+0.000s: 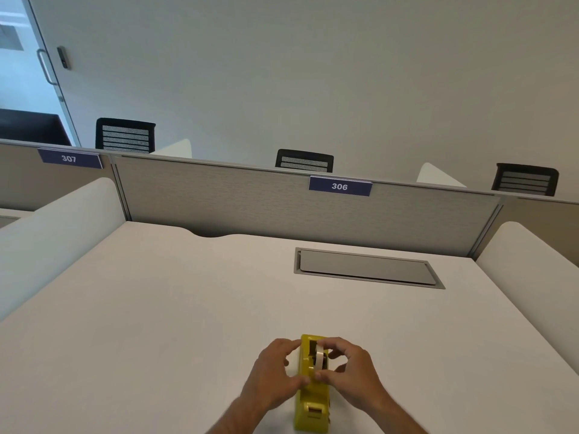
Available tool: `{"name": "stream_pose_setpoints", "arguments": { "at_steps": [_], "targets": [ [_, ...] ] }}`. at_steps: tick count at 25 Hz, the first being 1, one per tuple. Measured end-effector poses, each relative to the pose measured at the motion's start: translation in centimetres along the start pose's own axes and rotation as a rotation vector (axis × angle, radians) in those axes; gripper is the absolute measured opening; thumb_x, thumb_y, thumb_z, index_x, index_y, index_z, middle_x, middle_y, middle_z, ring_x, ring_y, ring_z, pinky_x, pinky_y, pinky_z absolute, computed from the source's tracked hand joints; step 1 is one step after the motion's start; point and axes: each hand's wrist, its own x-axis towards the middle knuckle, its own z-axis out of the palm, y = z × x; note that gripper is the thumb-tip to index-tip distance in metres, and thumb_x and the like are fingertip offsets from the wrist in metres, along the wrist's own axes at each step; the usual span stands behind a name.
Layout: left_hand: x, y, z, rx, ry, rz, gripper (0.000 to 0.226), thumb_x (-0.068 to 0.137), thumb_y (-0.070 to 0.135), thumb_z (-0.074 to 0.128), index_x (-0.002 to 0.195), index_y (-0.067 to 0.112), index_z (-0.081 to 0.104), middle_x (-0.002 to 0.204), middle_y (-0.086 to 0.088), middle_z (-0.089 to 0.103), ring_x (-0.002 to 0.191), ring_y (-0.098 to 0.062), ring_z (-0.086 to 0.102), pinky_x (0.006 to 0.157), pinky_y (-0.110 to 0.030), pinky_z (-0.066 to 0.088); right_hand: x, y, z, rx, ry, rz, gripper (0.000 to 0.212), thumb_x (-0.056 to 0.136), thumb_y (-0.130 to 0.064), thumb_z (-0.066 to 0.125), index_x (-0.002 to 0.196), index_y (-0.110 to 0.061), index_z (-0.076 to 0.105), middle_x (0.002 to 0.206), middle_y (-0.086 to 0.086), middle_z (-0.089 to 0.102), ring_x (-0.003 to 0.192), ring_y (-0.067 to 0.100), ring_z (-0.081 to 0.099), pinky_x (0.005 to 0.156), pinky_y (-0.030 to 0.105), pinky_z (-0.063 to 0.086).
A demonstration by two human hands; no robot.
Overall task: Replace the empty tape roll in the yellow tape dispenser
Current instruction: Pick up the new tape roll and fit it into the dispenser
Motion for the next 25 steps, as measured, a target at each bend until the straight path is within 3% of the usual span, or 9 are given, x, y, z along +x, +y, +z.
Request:
{"name": "stream_pose_setpoints", "arguments": {
  "at_steps": [3,5,9,14,18,22,25],
  "targets": [
    [0.0,-0.2,0.3,0.135,-0.105,0.006,0.103,0.063,0.063,0.079,0.150,0.042,0.028,0.150,0.013,0.043,0.127,-0.013,0.049,0.106,-0.032,0.047,0.5,0.0,0.2,-0.117,-0.002,-0.030,0.055,0.063,-0.024,0.089,0.096,-0.056,0.058,0.103,-0.026,0.061,0.094,0.004,0.060,0.069,0.018,0.058],
    [-0.1,-0.1,0.6,0.189,-0.123,-0.001,0.108,0.062,0.068,0.078,0.152,0.043,0.022,0.153,0.011,0.042,0.132,-0.014,0.046,0.110,-0.035,0.044,0.9,0.2,0.4,-0.187,0.001,-0.052,0.054,0.064,-0.029,0.086,0.103,-0.054,0.057,0.105,-0.019,0.062,0.097,0.006,0.059,0.078,0.024,0.059],
    [0.1,-0.4,0.9,0.252,-0.115,-0.010,0.108,0.066,0.070,0.076,0.152,0.044,0.017,0.154,0.011,0.043,0.136,-0.015,0.042,0.110,-0.036,0.041,1.1,0.5,0.8,-0.290,0.008,-0.060,0.058,0.068,-0.037,0.084,0.121,-0.043,0.059,0.113,-0.011,0.061,0.103,0.008,0.056,0.090,0.028,0.056],
    [0.3,-0.5,0.9,0.247,-0.118,-0.013,0.109,0.064,0.069,0.077,0.152,0.046,0.017,0.152,0.011,0.046,0.134,-0.015,0.044,0.107,-0.036,0.042,1.3,0.7,1.0,-0.330,0.023,-0.087,0.059,0.067,-0.039,0.083,0.121,-0.044,0.061,0.111,-0.009,0.058,0.104,0.008,0.055,0.089,0.027,0.055],
    [0.3,-0.7,0.9,0.229,-0.113,-0.007,0.108,0.062,0.068,0.078,0.150,0.049,0.018,0.150,0.012,0.048,0.133,-0.014,0.046,0.106,-0.036,0.043,1.2,0.8,1.0,-0.347,0.032,-0.121,0.057,0.065,-0.039,0.082,0.119,-0.045,0.064,0.107,-0.016,0.060,0.105,0.006,0.050,0.087,0.028,0.054],
    [0.1,-0.7,0.9,0.225,-0.104,0.003,0.107,0.060,0.069,0.077,0.149,0.052,0.019,0.147,0.013,0.051,0.130,-0.013,0.048,0.104,-0.036,0.045,0.9,0.9,1.2,-0.423,0.039,-0.172,0.060,0.068,-0.043,0.078,0.125,-0.043,0.061,0.108,-0.032,0.053,0.106,0.003,0.045,0.088,0.019,0.045],
    [0.1,-0.7,0.9,0.225,-0.097,0.005,0.107,0.060,0.069,0.077,0.149,0.052,0.019,0.147,0.014,0.051,0.130,-0.013,0.048,0.103,-0.035,0.044,0.6,1.0,1.4,-0.430,0.047,-0.186,0.062,0.071,-0.046,0.075,0.130,-0.042,0.057,0.115,-0.033,0.053,0.110,0.004,0.046,0.092,0.020,0.046]
  ]
}}
